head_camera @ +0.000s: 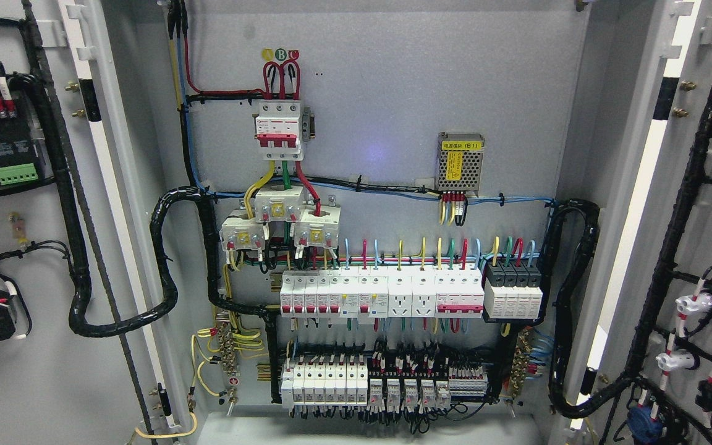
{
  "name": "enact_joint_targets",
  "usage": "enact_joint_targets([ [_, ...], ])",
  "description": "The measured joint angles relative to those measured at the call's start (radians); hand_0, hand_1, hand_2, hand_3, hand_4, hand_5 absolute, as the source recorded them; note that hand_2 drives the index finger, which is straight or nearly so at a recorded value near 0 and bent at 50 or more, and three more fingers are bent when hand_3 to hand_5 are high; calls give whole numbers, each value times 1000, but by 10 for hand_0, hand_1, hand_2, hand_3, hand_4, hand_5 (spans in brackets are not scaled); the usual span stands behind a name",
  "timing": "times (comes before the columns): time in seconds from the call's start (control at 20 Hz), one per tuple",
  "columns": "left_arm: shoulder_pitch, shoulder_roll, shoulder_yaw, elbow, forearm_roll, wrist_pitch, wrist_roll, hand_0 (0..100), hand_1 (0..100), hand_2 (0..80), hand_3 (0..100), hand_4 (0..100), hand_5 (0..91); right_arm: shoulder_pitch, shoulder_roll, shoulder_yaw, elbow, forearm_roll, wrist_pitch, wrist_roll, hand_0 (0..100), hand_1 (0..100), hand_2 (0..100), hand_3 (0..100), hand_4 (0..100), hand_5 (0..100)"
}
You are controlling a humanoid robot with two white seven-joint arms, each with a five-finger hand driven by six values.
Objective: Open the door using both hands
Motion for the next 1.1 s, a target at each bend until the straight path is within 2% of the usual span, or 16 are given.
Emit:
enact_joint_targets([
  [0.25,-27,-38,-34,104,-17,0,2,0,0,0,0,0,0,-32,12,6,114,34,0,-1,0,0,0,0,0,0],
  [0.5,-73,-81,-54,222,-59,-2,2,0,0,0,0,0,0,-70,25,8,232,105,1,-5,0,0,0,0,0,0],
  [0.9,-153,-156,-78,445,-142,2,2,0,0,0,0,0,0,-186,60,12,469,199,5,-14,0,0,0,0,0,0],
  [1.1,-196,-195,-85,564,-175,6,2,0,0,0,0,0,0,-242,81,13,599,281,33,-18,0,0,0,0,0,0],
])
